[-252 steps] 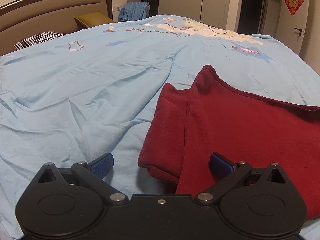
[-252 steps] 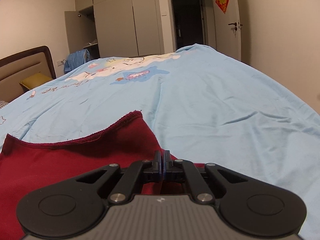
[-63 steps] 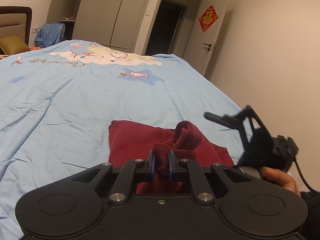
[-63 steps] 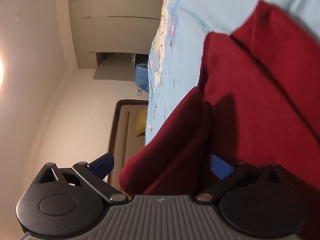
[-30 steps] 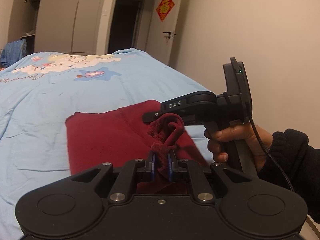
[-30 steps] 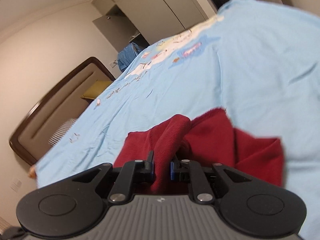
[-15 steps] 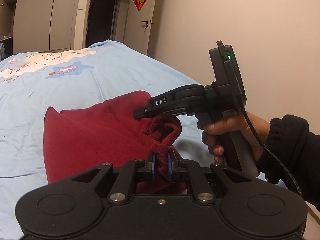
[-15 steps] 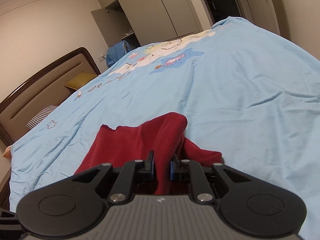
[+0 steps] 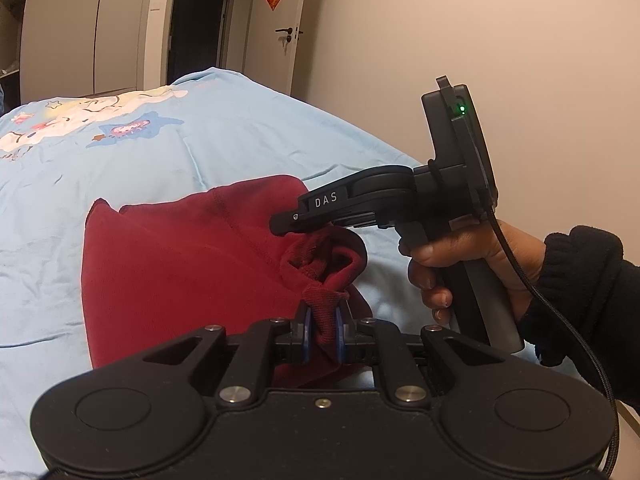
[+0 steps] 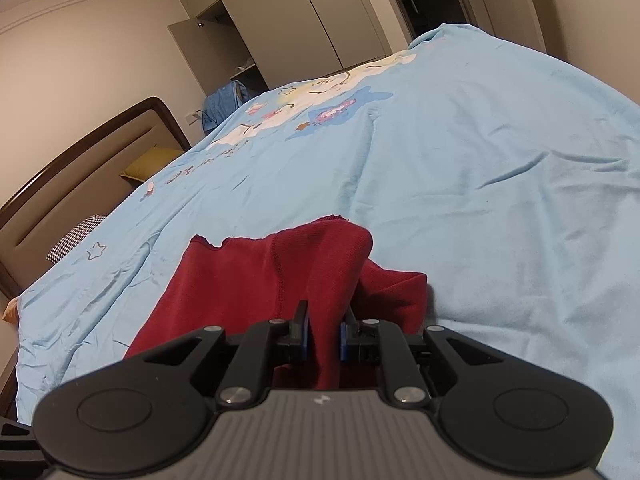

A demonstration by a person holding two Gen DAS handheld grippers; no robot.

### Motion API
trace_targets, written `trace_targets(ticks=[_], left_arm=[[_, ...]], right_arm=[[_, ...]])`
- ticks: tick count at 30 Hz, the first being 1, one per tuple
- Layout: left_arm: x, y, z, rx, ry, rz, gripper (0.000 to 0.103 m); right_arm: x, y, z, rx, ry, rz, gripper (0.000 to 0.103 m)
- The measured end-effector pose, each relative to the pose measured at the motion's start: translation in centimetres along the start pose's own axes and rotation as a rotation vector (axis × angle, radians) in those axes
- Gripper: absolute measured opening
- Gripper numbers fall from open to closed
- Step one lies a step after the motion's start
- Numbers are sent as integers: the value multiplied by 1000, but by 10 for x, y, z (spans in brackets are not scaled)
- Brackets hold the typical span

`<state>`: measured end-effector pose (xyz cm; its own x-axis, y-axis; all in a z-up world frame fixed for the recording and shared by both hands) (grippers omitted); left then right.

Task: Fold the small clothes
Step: 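Hold the folded sweater bundle with the left gripper while the right gripper pinches its edge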

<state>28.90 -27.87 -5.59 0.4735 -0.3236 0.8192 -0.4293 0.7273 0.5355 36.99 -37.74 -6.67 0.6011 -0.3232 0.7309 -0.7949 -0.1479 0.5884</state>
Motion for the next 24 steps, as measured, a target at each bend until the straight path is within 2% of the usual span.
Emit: trace_targets(ticks=[16, 20, 24], left_arm=[[-3, -5, 0, -6, 10, -20, 14], [-3, -8, -1, -25, 35, -37, 18], [-1, -7, -3, -40, 59, -35, 30]], right_arm=[[-3, 0, 1, -12, -1, -2, 15], [-4, 0, 3, -47, 22, 5, 24], [-6, 5, 6, -86, 52, 20, 30]])
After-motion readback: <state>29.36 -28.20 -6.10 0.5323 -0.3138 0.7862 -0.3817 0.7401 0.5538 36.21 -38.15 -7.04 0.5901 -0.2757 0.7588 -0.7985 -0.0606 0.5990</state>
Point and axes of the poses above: each gripper's, at about its wrist camera, not at the fingertips, and y roughly against the way its jaws point, z to its right, x to its top, the point moved 10 cm from there along -y, roughly the way its jaws point, and after that the axes turned 7 degrees about -x, right-handed, at the moved point
